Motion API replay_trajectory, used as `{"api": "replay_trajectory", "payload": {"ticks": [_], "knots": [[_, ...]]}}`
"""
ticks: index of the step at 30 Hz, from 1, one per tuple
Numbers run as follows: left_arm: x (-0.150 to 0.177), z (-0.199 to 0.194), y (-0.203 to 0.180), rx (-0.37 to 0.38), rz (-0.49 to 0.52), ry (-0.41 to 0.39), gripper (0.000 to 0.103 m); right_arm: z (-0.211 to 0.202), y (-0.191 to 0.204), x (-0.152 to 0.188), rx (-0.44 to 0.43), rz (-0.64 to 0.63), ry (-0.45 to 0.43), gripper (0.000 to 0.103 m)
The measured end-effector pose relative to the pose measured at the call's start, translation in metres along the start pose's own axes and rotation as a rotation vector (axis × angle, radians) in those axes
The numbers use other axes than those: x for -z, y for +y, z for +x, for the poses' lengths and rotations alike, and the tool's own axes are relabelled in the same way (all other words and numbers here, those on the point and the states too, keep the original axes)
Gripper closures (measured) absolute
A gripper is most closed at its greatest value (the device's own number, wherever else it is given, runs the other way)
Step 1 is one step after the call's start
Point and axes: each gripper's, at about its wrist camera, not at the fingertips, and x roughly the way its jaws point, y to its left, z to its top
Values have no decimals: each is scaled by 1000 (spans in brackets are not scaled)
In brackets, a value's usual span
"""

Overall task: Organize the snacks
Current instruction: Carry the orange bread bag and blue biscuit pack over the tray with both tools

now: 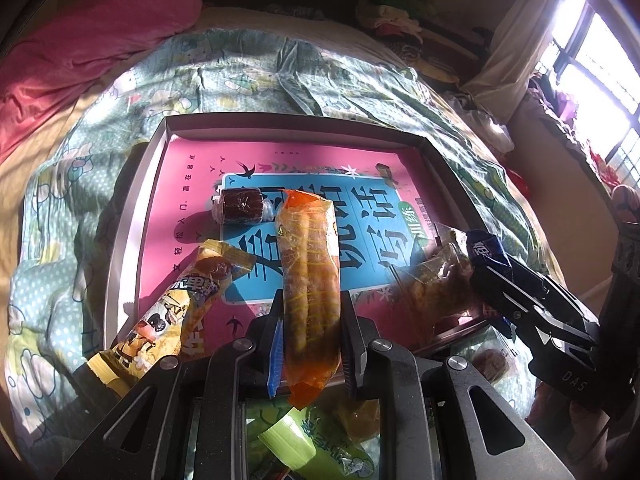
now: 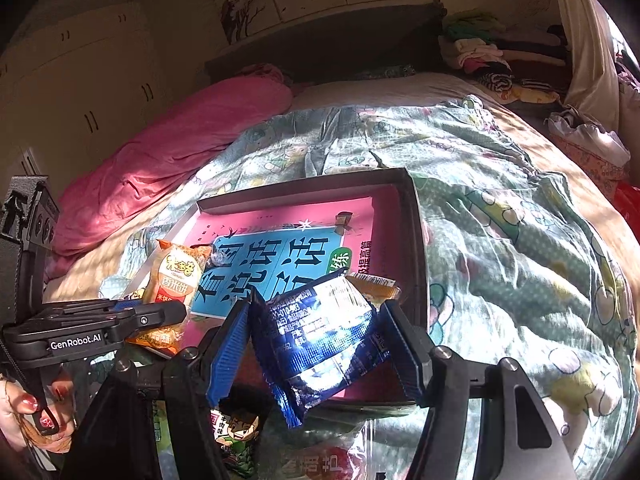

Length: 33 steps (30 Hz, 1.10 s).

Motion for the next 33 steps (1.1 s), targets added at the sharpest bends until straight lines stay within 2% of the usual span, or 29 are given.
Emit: {"api": "replay_trajectory", "payload": {"ticks": [17, 33], "knots": [[1, -4, 1, 12, 2, -7, 79, 0, 5, 1, -10, -16, 7, 37], [3, -1, 2, 10, -6, 7, 79, -2, 1, 2, 66, -9, -17, 37]]}}
